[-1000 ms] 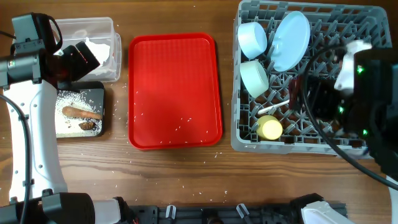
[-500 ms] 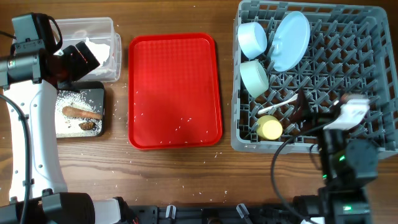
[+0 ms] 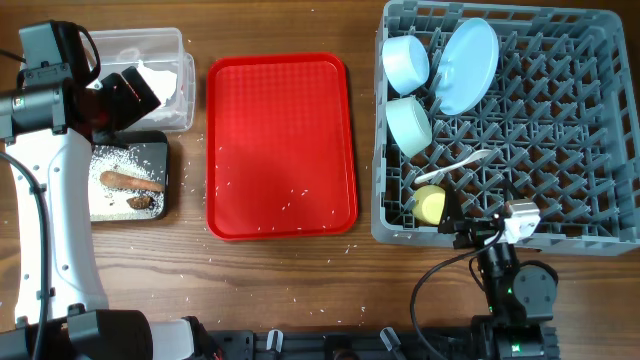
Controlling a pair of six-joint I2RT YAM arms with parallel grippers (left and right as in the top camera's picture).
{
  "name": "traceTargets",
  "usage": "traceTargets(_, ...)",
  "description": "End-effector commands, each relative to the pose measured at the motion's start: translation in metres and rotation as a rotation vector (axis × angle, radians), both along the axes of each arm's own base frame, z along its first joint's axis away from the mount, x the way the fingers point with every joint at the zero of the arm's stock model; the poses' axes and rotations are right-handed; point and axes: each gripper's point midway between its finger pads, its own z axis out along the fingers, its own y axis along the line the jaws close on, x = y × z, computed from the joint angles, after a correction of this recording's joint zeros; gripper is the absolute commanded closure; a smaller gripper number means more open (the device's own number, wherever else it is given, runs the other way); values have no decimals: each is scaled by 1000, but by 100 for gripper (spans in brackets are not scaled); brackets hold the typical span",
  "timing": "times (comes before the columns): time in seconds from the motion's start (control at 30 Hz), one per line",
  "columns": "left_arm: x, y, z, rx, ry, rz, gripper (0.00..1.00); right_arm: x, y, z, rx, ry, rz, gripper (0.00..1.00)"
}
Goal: Sort waste into correct bins and load items into the dishwasher rack
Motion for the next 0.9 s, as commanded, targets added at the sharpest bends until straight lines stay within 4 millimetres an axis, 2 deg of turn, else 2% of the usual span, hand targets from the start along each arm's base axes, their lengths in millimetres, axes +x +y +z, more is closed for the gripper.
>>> traceTargets(0.0, 1, 3, 8, 8, -22, 11, 0, -1, 2, 3, -14, -16, 14, 0)
traceTargets(0.63, 2, 3, 8, 8, -24, 11, 0, -1, 2, 0, -14, -5, 15, 0)
traceTargets(0.73, -4, 0, 26, 11, -77, 10, 0, -1, 2, 0, -15, -5, 15, 0)
traceTargets(0.87, 3, -15, 75, 59, -331, -41, 0, -1, 2, 0, -15, -5, 15, 1)
